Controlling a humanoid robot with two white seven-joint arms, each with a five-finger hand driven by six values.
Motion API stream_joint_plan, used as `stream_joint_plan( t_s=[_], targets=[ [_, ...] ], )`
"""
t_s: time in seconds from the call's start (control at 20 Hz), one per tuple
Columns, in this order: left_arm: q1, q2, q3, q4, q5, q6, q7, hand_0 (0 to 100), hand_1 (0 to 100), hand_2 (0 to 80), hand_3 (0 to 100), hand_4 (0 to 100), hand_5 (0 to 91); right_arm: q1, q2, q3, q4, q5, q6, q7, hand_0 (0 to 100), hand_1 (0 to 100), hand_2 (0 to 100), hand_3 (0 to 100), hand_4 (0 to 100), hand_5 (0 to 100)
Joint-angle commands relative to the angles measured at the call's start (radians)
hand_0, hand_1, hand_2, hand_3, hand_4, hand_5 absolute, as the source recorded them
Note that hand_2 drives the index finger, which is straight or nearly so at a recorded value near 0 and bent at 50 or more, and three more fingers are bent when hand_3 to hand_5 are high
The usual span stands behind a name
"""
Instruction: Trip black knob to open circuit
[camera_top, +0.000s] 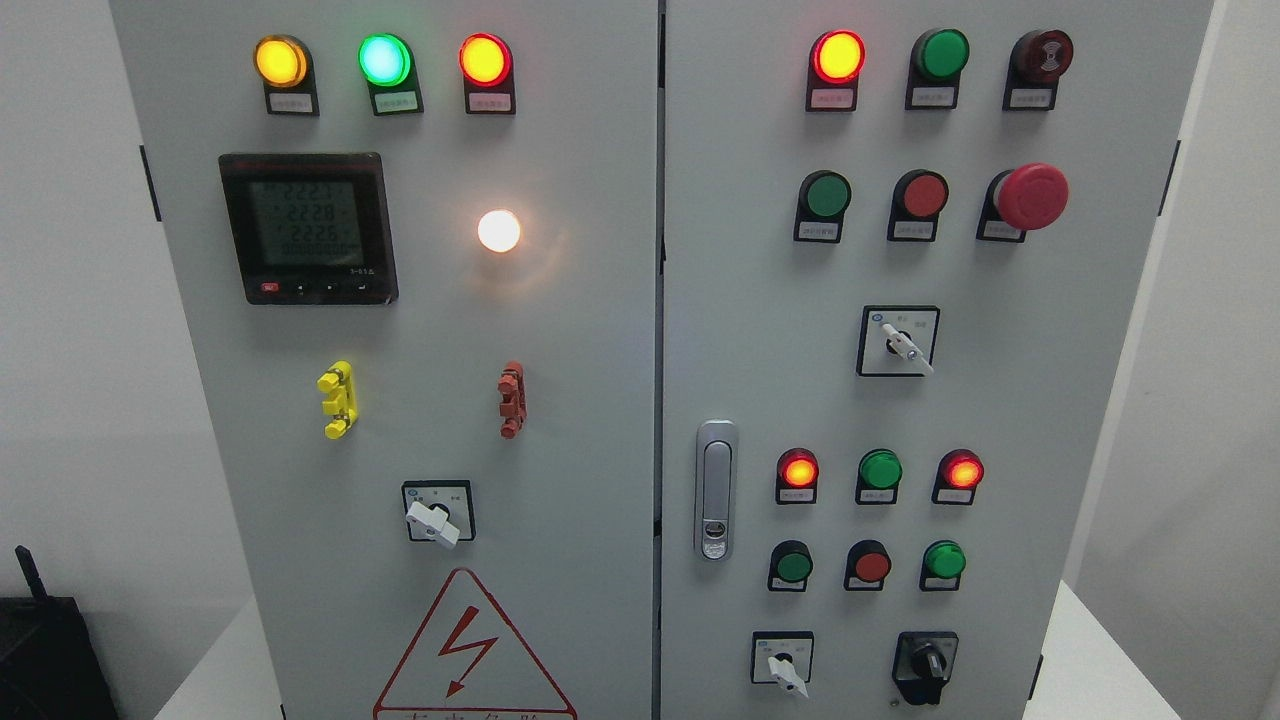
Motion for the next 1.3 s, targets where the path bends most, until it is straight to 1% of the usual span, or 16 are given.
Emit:
stream_joint_plan(
  t_s=[0.0, 0.5, 1.0, 1.15, 1.25],
  targets=[
    [0.0, 0.0, 0.001, -0.025, 0.0, -0.001, 0.0, 12, 39, 0.0, 0, 0, 0.0, -0.037, -0.005, 0.001, 0.0, -0.015, 0.008, 0.0, 0, 16, 0, 100, 100, 97],
    [0.0, 0.0, 0.0, -0.025, 0.0, -0.001, 0.0, 12, 39, 0.0, 0, 0, 0.0, -0.063, -0.005, 0.001, 0.0, -0.02, 0.035, 0.0, 0, 15, 0, 100, 100, 97],
    [0.0, 0.0, 0.0, -0.025, 0.0, -0.001, 0.0, 12, 39, 0.0, 0, 0, 0.0, -0.075, -0.004, 0.01, 0.0, -0.018, 0.04, 0.0, 0, 15, 0, 100, 100, 97],
    [0.0, 0.0, 0.001, -0.025, 0.0, -0.001, 0.0, 12, 39, 0.0, 0, 0, 0.0, -0.073, -0.004, 0.028, 0.002, -0.018, 0.046, 0.0, 0, 15, 0, 100, 100, 97],
    [0.0, 0.0, 0.001, -0.025, 0.0, -0.001, 0.0, 12, 39, 0.0, 0, 0, 0.0, -0.075, -0.004, 0.028, 0.005, -0.018, 0.048, 0.0, 0, 15, 0, 100, 100, 97]
  ],
)
